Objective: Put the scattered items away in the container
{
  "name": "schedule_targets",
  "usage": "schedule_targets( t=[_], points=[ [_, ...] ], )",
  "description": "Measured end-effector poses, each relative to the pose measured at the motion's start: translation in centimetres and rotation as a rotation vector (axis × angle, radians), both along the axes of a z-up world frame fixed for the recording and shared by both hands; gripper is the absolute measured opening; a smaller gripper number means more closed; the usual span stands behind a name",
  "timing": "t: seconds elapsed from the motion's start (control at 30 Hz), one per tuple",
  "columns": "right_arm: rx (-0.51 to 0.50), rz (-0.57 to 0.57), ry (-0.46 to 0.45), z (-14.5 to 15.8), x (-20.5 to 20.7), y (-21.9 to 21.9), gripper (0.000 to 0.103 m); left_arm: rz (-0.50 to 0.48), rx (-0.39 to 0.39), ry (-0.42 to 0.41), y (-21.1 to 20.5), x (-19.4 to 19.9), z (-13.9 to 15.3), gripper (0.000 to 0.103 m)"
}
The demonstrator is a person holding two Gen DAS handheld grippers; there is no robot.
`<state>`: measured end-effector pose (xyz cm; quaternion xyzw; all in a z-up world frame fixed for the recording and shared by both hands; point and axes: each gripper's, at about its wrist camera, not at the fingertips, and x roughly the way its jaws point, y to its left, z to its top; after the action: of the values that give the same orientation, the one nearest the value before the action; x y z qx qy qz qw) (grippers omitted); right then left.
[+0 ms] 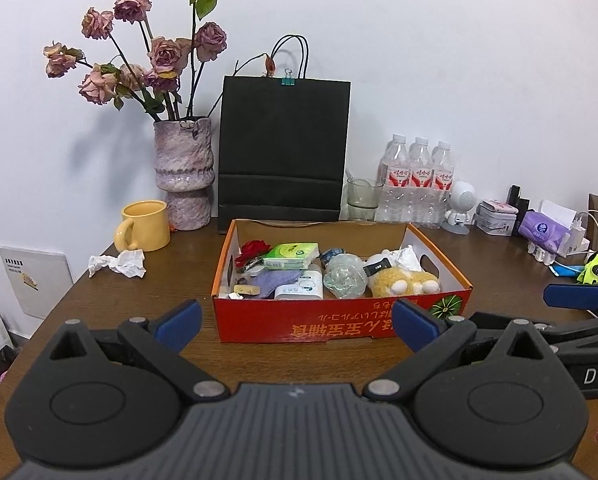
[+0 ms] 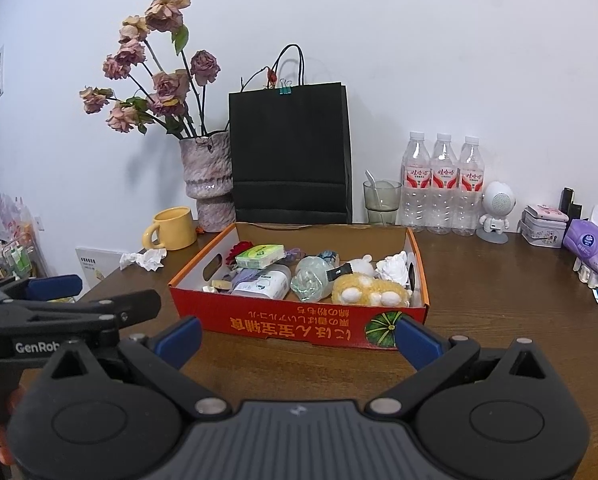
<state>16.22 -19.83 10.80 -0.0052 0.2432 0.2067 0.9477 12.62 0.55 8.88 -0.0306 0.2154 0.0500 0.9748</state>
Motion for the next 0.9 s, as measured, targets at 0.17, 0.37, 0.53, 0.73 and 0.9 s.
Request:
schedule_targets(
  t=[0.17,0.37,0.53,0.73,0.9],
  points=[
    [-0.006,0.001,0.005,-0.38,-0.45,0.05,0.103,0.007,0.009,0.005,-0.02,-0.03,-0.11,0.103],
    [-0.011,0.003,0.011,-0.42,-0.5,0.11,0.103,0.012,0.014,0.01,0.04,-0.07,-0.24,0.103],
    [-0.013,0.003,0.012,-0.44,-0.52,0.22,0.103,0.015,0.022,0.008,-0.02,-0.19,-0.28,0.103],
    [-0.016,0.003,0.017,-0.6,-0.66,0.43,0.103,0.016,0.029,0.009,0.01,-0.26,-0.32,0.103],
    [-0.019,0.0,0.021,-0.7,-0.57,0.49,0.103,0.015,0.024,0.019,0.1,-0.18,-0.42,0.103]
  ],
)
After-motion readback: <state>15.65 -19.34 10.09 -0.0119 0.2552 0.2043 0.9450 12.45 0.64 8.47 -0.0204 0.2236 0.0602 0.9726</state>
